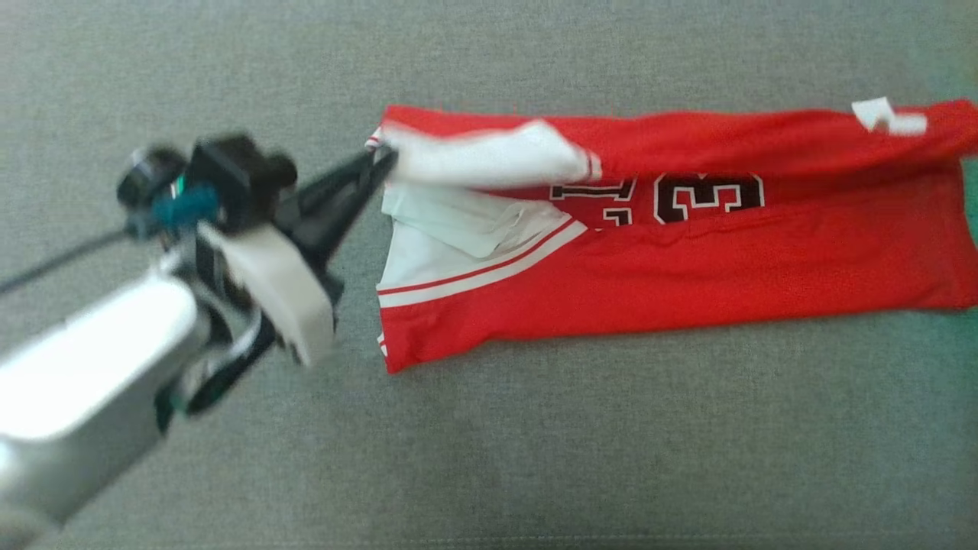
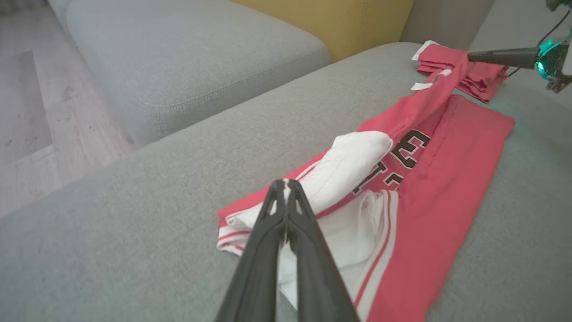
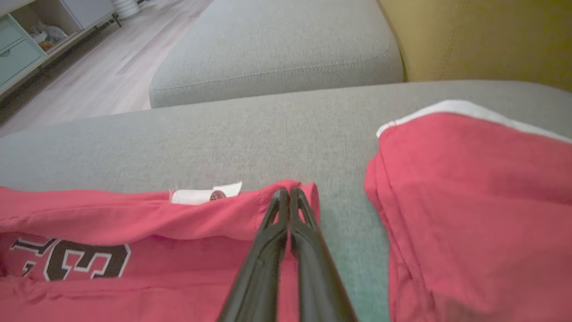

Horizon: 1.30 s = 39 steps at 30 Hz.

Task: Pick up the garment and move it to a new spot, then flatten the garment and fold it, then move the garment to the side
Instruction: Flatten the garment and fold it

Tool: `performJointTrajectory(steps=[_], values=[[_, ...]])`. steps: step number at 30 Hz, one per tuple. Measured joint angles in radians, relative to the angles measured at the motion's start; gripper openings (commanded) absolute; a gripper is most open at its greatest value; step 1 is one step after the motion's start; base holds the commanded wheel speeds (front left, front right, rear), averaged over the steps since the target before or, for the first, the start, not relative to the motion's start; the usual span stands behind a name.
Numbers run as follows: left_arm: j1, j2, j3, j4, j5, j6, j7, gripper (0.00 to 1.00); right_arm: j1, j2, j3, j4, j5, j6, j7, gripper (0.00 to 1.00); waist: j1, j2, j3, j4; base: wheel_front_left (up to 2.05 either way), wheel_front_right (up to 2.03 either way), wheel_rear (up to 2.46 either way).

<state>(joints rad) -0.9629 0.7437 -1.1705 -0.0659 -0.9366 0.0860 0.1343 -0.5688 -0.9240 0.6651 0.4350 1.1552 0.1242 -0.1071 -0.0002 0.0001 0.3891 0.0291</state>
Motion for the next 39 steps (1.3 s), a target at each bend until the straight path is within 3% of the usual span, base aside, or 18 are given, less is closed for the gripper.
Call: performJointTrajectory(steps=[6,7,8,9,11,13,16,19,24,29,38,39], values=[[0.121,0.032,-0.025,-0.107,-0.027,0.084,-0.031,0.00,0.107,0.005,-0.008,-0.005,0.019,0.000,-0.008,0.02,0.0001,0.0000,-0.016,0.003,0.00,0.00,0.00],[0.139,0.031,-0.026,-0.115,-0.033,0.095,-0.041,0.00,0.116,0.010,-0.010,-0.004,0.028,0.000,-0.007,0.47,0.0002,0.0000,-0.018,0.003,0.00,0.00,0.00],[0.156,0.029,-0.028,-0.119,-0.035,0.104,-0.050,0.28,0.124,0.017,-0.015,0.002,0.035,0.000,-0.007,1.00,0.0002,0.0000,-0.021,0.002,0.00,0.00,0.00],[0.172,0.026,-0.028,-0.120,-0.035,0.114,-0.066,1.00,0.133,0.026,-0.026,0.013,0.036,0.000,-0.008,1.00,0.0002,0.0000,-0.025,0.002,0.00,0.00,0.00],[0.206,0.013,-0.027,-0.117,-0.035,0.145,-0.116,1.00,0.144,0.045,-0.043,0.033,0.040,0.000,-0.023,1.00,0.0002,0.0000,-0.037,0.002,0.00,0.00,0.00],[0.276,-0.035,-0.012,-0.089,-0.026,0.223,-0.241,1.00,0.181,0.084,-0.089,0.049,0.066,0.000,-0.063,1.00,0.0002,0.0000,-0.063,0.002,0.00,0.00,0.00],[0.363,-0.108,0.011,-0.027,0.004,0.291,-0.357,1.00,0.246,0.117,-0.130,0.072,0.077,0.000,-0.099,1.00,0.0001,0.0000,-0.094,0.007,0.00,0.00,0.00],[0.447,-0.184,0.057,0.040,0.049,0.342,-0.384,1.00,0.304,0.160,-0.169,0.101,0.073,0.000,-0.121,1.00,0.0001,0.0000,-0.127,0.016,0.00,0.00,0.00],[0.582,-0.310,0.206,0.049,0.250,0.409,-0.386,1.00,0.315,0.225,-0.214,0.157,0.035,0.000,-0.123,1.00,0.0000,0.0000,-0.174,0.038,0.00,0.00,0.00],[0.718,-0.402,0.284,0.044,0.406,0.413,-0.387,1.00,0.283,0.272,-0.241,0.260,0.010,0.000,-0.071,1.00,0.0001,0.0000,-0.189,0.075,0.00,0.00,0.00],[0.754,-0.502,0.364,0.068,0.529,0.321,-0.387,1.00,0.183,0.294,-0.264,0.453,-0.046,0.000,0.053,1.00,0.0003,0.0000,-0.174,0.141,0.00,0.00,0.00],[0.760,-0.508,0.374,0.071,0.539,0.314,-0.387,1.00,0.180,0.293,-0.264,0.462,-0.052,0.000,0.066,0.77,0.0003,0.0000,-0.171,0.147,0.00,0.00,0.00]])
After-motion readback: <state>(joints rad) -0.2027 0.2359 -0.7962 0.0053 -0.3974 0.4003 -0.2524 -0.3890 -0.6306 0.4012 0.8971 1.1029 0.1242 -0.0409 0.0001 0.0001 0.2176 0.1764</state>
